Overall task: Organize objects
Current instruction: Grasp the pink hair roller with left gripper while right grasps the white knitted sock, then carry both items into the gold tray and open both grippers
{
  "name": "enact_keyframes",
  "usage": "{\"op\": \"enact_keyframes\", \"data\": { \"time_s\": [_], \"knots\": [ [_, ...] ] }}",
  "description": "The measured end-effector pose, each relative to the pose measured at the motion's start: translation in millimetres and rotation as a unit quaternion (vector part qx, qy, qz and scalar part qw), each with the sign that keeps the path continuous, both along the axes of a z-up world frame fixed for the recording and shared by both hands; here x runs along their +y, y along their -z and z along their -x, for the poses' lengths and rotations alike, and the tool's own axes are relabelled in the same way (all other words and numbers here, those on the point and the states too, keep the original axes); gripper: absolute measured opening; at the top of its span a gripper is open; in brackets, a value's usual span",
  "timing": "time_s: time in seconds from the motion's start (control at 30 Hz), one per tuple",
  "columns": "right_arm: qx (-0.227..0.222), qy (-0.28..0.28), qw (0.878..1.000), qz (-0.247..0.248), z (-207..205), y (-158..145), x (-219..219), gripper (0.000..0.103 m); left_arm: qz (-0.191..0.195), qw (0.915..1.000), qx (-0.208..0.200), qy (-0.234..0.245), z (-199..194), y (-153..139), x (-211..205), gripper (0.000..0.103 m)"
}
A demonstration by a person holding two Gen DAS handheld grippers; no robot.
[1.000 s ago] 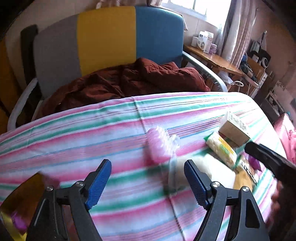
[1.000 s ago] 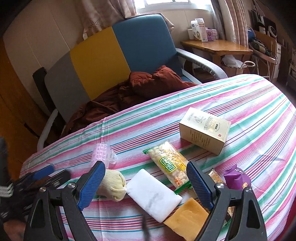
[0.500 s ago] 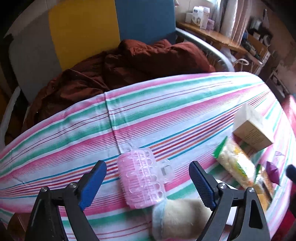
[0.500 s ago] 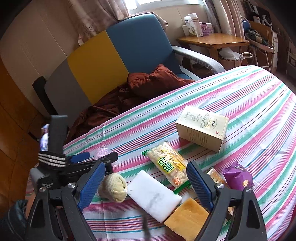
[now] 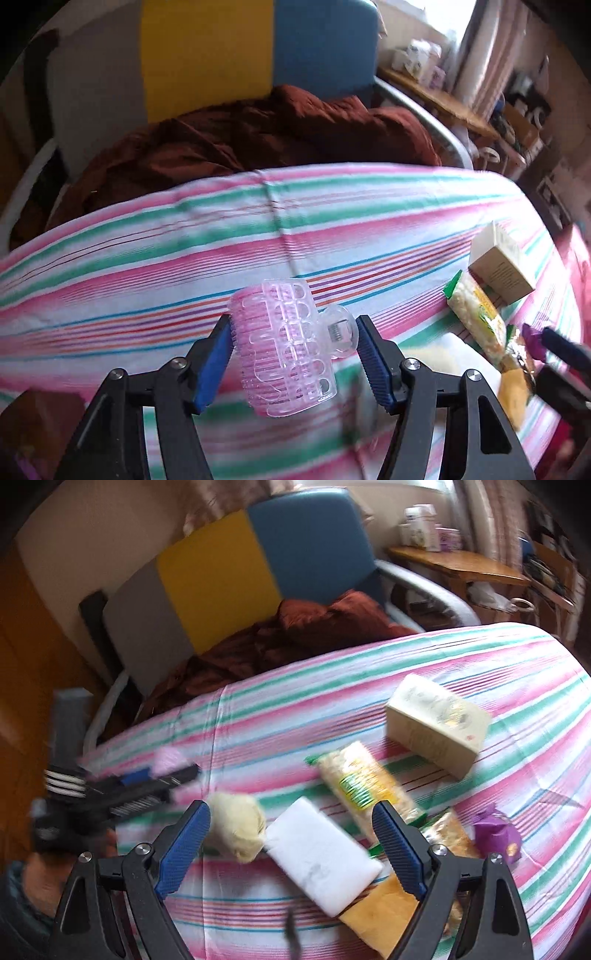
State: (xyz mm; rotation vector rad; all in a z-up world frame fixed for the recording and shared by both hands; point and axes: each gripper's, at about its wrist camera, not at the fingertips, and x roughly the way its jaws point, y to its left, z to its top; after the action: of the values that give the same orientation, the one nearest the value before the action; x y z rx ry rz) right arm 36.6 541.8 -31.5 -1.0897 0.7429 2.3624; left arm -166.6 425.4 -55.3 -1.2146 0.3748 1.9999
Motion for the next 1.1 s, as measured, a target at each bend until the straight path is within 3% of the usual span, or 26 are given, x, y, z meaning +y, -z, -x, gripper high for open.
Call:
{"op": "enact_keyframes", "data": {
  "time_s": [0.23, 0.43, 0.5, 0.6, 0.77, 0.9, 1.03, 1.1],
  "knots": [
    [-0.043, -0.083, 0.995, -0.034, 38.8, 16.0, -35.7, 0.091, -0.045, 0.9986, 0.019, -0.021, -16.6, -40.5, -79.7, 0.066],
    [-0.086, -0.113, 0.988, -0.065, 71.3, 37.9, -47.4, 0.090, -0.075, 0.9954, 0.027, -0.054, -30.3, -65.0, -159.7, 0.066],
    [-0.096, -0.115, 0.986, -0.074, 75.5, 44.5, -48.6, 0.066, -0.085, 0.9929, 0.030, -0.077, -31.9, -70.7, -191.3, 0.066],
    [-0.098, -0.131, 0.983, -0.088, 74.9, 46.9, -55.0, 0.061, -0.092, 0.9877, 0.032, -0.122, -29.7, -75.7, -240.9, 0.066],
    [-0.079, -0.136, 0.983, -0.094, 65.0, 31.3, -61.8, 0.060, -0.087, 0.9743, 0.040, -0.204, -23.6, -79.5, -322.7, 0.066],
    [-0.043, -0.151, 0.983, -0.094, 58.7, 6.7, -80.6, 0.060, -0.090, 0.9589, 0.045, -0.265, -17.9, -82.2, -380.0, 0.066],
    [-0.005, -0.181, 0.980, -0.082, 53.5, -16.4, -113.8, 0.060, -0.111, 0.9457, 0.037, -0.303, -14.3, -82.0, -415.4, 0.066],
    [0.015, -0.211, 0.974, -0.079, 54.8, -29.2, -141.7, 0.060, -0.120, 0.9445, 0.031, -0.304, -15.9, -78.1, -422.0, 0.066]
  ]
}}
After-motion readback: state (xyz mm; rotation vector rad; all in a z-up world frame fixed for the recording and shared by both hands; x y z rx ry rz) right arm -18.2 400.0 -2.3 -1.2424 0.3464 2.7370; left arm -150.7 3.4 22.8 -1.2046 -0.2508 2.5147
